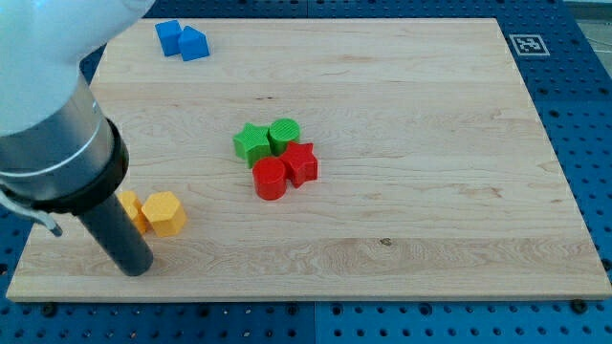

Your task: Keep your hand at the center left corner

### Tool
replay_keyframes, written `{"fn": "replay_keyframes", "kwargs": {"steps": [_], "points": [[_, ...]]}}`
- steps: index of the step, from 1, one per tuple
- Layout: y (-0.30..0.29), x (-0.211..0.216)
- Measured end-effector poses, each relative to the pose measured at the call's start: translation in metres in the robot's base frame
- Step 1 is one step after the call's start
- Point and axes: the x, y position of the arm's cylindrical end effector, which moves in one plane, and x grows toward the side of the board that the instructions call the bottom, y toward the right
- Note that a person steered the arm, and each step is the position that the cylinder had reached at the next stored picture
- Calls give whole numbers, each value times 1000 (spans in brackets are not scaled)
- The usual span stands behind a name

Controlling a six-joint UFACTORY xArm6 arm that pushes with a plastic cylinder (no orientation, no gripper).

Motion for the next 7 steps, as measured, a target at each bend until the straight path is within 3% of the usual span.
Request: {"fn": "replay_keyframes", "kwargs": {"steps": [1, 3, 5, 7], "points": [[-31, 11], [-128, -23], [-128, -32], [-119, -90]]}}
